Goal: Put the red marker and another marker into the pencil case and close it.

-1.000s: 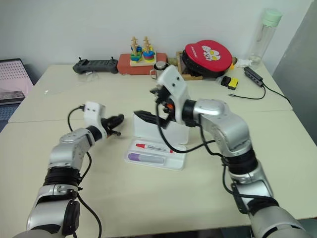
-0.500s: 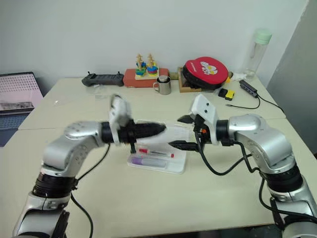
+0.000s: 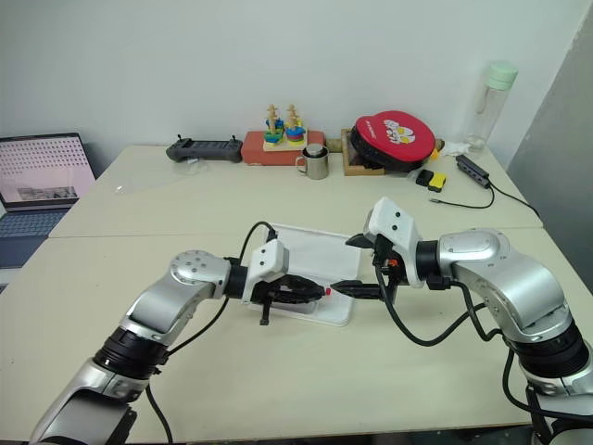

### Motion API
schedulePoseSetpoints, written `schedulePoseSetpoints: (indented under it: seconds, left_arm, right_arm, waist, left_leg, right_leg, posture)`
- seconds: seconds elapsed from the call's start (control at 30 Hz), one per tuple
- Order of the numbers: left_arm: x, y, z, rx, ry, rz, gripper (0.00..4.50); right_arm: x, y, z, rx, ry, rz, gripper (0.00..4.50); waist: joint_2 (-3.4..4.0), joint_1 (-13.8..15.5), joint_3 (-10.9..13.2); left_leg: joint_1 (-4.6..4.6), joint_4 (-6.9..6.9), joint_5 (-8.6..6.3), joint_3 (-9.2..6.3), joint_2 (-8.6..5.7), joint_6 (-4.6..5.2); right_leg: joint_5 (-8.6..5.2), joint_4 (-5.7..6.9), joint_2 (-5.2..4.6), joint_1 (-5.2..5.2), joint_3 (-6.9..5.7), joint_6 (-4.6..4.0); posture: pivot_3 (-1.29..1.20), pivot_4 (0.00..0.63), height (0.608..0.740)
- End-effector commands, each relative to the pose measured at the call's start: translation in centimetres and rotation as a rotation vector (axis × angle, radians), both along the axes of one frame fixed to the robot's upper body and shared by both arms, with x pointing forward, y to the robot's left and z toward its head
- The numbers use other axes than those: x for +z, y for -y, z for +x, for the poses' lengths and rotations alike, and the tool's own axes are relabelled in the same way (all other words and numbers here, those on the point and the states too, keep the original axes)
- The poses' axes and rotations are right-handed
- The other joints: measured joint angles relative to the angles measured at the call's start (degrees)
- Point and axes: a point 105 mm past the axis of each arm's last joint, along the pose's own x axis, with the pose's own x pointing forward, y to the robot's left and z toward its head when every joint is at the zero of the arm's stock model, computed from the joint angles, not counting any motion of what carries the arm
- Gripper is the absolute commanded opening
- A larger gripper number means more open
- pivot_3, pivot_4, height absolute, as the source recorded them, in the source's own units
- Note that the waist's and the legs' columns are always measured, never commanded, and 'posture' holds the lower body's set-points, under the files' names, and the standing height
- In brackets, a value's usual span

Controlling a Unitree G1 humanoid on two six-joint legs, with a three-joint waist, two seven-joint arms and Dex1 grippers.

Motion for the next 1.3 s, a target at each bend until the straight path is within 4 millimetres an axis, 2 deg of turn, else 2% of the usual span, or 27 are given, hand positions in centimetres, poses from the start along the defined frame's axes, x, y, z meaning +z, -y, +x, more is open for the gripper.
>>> schedulePoseSetpoints:
  seconds: [0.03, 0.37, 0.43, 0.5, 0.87, 1.0, 1.17, 1.3]
  left_arm:
    - [0.4, 1.2, 0.1, -0.042, 0.033, -0.009, 0.44]
    - [-1.0, 1.4, 0.4, -0.053, 0.020, 0.041, 0.44]
    - [-1.0, 1.4, 0.4, -0.054, 0.015, 0.040, 1.14]
    - [-1.0, 1.5, 0.5, -0.053, 0.014, 0.039, 1.35]
    - [-0.4, 1.7, 0.3, -0.057, 0.002, 0.012, 3.41]
    - [0.9, 1.8, 0.5, -0.028, -0.008, -0.057, 4.35]
    - [2.5, 1.1, 0.5, 0.018, -0.016, -0.126, 4.43]
    - [2.8, 0.5, 0.5, 0.040, -0.013, -0.129, 4.43]
  right_arm:
    - [0.8, -0.2, -0.3, 0.013, 0.050, 0.003, 4.50]
    - [0.3, 0.0, -0.4, -0.002, 0.040, -0.012, 4.50]
    - [0.3, -0.1, -0.4, -0.002, 0.039, -0.010, 4.50]
    - [0.3, -0.1, -0.4, -0.003, 0.038, -0.009, 4.50]
    - [0.3, -0.2, -0.4, -0.004, 0.037, -0.005, 4.50]
    - [0.3, -0.1, -0.3, -0.009, 0.037, -0.002, 4.50]
    - [0.2, -0.1, -0.2, -0.015, 0.033, 0.002, 4.50]
    - [0.2, -0.1, -0.1, -0.013, 0.029, 0.005, 4.50]
  waist:
    - [-0.01, 0.1, 0.0]
    - [-0.01, 0.3, -0.1]
    - [-0.03, 0.4, -0.1]
    - [-0.02, 0.6, -0.1]
    - [-0.04, 0.9, -0.2]
    - [-0.04, 0.9, -0.2]
    - [-0.04, 0.9, -0.3]
    - [-0.10, 0.8, -0.4]
  left_leg:
    - [0.00, 0.00, 0.00, 0.00, 0.01, 0.00]
    - [0.00, 0.01, 0.00, 0.01, 0.01, 0.00]
    - [0.00, 0.02, 0.00, 0.01, 0.00, 0.00]
    - [0.00, 0.02, 0.00, 0.01, 0.00, 0.00]
    - [0.00, 0.03, 0.00, 0.02, 0.00, 0.00]
    - [0.00, 0.04, 0.00, 0.02, 0.00, 0.00]
    - [0.01, 0.04, 0.00, 0.02, 0.01, 0.00]
    - [0.01, 0.04, 0.00, 0.01, 0.01, 0.00]
  right_leg:
    - [0.00, 0.00, 0.00, 0.00, 0.00, 0.00]
    - [0.00, 0.01, 0.00, 0.01, 0.00, 0.00]
    - [0.00, 0.01, 0.00, 0.01, 0.00, 0.00]
    - [0.00, 0.01, 0.00, 0.01, 0.00, 0.00]
    - [0.00, 0.01, 0.00, 0.01, 0.00, 0.00]
    - [0.00, 0.01, 0.00, 0.02, 0.01, 0.00]
    - [0.00, 0.02, 0.00, 0.02, 0.01, 0.00]
    - [0.00, 0.02, 0.00, 0.02, 0.01, 0.00]
  posture:
    - [0.00, 0.000, 0.740]
    - [0.00, 0.000, 0.740]
    - [0.00, 0.000, 0.740]
    - [0.00, 0.000, 0.740]
    - [0.00, 0.000, 0.740]
    - [0.00, 0.000, 0.740]
    - [0.00, 0.000, 0.740]
    - [0.00, 0.000, 0.740]
